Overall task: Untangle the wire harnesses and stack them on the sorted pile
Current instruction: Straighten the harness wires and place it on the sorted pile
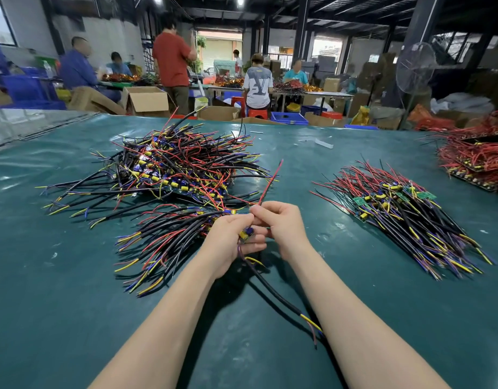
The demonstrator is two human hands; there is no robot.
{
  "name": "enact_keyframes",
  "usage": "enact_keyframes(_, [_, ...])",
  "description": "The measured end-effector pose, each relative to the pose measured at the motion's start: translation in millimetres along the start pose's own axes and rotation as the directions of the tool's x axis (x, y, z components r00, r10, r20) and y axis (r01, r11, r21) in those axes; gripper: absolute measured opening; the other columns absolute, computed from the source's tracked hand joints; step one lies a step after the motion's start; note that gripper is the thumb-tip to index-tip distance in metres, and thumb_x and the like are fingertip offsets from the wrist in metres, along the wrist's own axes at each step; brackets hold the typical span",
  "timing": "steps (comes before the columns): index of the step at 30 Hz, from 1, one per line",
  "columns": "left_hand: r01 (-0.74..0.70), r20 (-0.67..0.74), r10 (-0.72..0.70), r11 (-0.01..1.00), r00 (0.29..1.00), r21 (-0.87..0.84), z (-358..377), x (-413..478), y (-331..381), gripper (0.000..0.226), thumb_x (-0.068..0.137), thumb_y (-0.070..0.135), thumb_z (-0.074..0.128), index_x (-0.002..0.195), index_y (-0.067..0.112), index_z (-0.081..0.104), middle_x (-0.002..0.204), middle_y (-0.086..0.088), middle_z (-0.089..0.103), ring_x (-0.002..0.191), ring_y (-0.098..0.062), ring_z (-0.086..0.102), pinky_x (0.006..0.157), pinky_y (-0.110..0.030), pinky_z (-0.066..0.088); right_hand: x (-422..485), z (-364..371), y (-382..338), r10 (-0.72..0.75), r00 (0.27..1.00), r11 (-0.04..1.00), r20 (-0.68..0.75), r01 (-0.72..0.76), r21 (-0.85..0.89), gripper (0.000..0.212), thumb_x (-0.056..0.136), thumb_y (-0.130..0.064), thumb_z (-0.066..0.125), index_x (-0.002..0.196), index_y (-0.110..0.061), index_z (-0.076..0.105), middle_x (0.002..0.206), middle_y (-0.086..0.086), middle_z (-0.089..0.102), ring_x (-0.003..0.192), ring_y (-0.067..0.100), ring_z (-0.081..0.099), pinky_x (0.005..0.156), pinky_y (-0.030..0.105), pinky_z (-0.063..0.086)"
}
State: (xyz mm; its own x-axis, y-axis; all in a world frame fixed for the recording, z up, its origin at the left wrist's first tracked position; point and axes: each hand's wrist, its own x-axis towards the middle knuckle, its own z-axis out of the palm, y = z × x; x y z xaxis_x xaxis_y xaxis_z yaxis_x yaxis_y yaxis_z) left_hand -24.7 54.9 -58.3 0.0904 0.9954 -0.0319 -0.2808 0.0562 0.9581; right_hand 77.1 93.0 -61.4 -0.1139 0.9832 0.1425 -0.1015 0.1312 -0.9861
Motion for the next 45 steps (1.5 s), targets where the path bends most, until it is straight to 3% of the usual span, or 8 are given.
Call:
enact_keyframes(3, [0.010,0.121,-0.003,0.998,0.993,-0.058,-3.8,1.5,2.8,0.030,0.088,-0.011,0.037,0.086,0.002,0.064,0.067,-0.006,0.068,0.056,-0.010,0.065,0.059,-0.022,0.057,1.7,-2.5,0.4,-0.047,0.997,0.999,-0.067,0.047,0.009,0.037,0.086,-0.003,0.059,0.051,-0.011,0.052,0.040,-0.007,0.048,0.036,0.005,0.041,0.039,0.014,0.034])
enact_keyframes(9, [-0.073,0.144,0.078,0.997,0.986,-0.036,-11.6,2.8,-0.5,0.031,0.089,-0.015,0.037,0.090,0.003,0.063,0.072,-0.003,0.072,0.067,-0.010,0.070,0.066,-0.019,0.056,-1.7,-0.6,-1.6,0.126,0.983,0.977,0.135,-0.146,0.153,0.017,0.084,0.005,0.057,0.076,-0.009,0.062,0.053,-0.003,0.065,0.042,0.008,0.060,0.040,0.016,0.046])
enact_keyframes(16, [-0.117,0.122,0.121,0.992,0.985,-0.039,-11.5,6.1,-5.6,0.032,0.089,-0.014,0.040,0.097,0.007,0.063,0.081,-0.005,0.069,0.071,-0.007,0.067,0.071,-0.016,0.055,-1.2,10.2,-0.2,0.164,0.986,0.951,-0.024,-0.152,0.268,0.024,0.082,0.009,0.057,0.068,-0.010,0.060,0.045,-0.005,0.059,0.036,0.006,0.052,0.037,0.010,0.034])
enact_keyframes(23, [-0.088,0.129,0.097,0.994,0.987,-0.071,-2.7,7.1,-8.0,0.031,0.088,-0.015,0.041,0.094,0.006,0.063,0.075,0.000,0.072,0.072,-0.006,0.069,0.069,-0.015,0.055,2.3,4.1,-3.2,0.158,0.964,0.935,-0.212,-0.077,0.347,0.025,0.086,0.008,0.054,0.063,-0.003,0.053,0.040,-0.001,0.054,0.032,0.007,0.049,0.034,0.013,0.039])
enact_keyframes(28, [-0.058,0.137,0.063,0.997,0.989,-0.043,4.7,3.5,-8.7,0.027,0.086,-0.016,0.045,0.088,0.005,0.063,0.070,0.000,0.071,0.066,-0.006,0.068,0.063,-0.014,0.055,8.9,-15.7,-5.8,0.147,0.931,0.928,-0.335,-0.013,0.372,0.027,0.089,0.005,0.052,0.066,-0.009,0.051,0.059,0.002,0.058,0.054,0.011,0.056,0.042,0.017,0.048])
enact_keyframes(35, [0.015,0.160,-0.007,0.999,0.987,-0.051,3.1,-0.3,-6.3,0.025,0.085,-0.017,0.045,0.092,0.003,0.059,0.076,-0.007,0.069,0.063,-0.010,0.069,0.061,-0.017,0.056,13.8,-31.1,-10.4,0.142,0.865,0.887,-0.481,0.105,0.450,0.027,0.085,0.011,0.055,0.067,-0.009,0.053,0.052,0.000,0.057,0.038,0.002,0.055,0.043,0.016,0.050])
enact_keyframes(40, [0.100,0.292,-0.094,0.995,0.952,-0.006,-5.3,-2.7,-2.1,0.025,0.086,-0.014,0.045,0.095,0.003,0.060,0.078,-0.004,0.073,0.069,-0.012,0.070,0.061,-0.018,0.056,18.1,-43.1,-14.5,0.204,0.866,0.846,-0.457,0.079,0.527,0.028,0.086,0.008,0.054,0.068,-0.012,0.051,0.039,-0.010,0.056,0.037,-0.001,0.055,0.041,0.012,0.046])
enact_keyframes(45, [0.011,0.176,-0.002,0.999,0.984,-0.049,1.6,-0.4,-6.9,0.023,0.088,-0.010,0.047,0.092,0.007,0.061,0.078,-0.003,0.071,0.064,-0.006,0.067,0.058,-0.017,0.054,18.5,-47.0,-15.3,0.208,0.860,0.827,-0.467,0.100,0.553,0.026,0.089,0.006,0.050,0.071,-0.013,0.050,0.061,0.001,0.054,0.035,0.000,0.053,0.041,0.013,0.046])
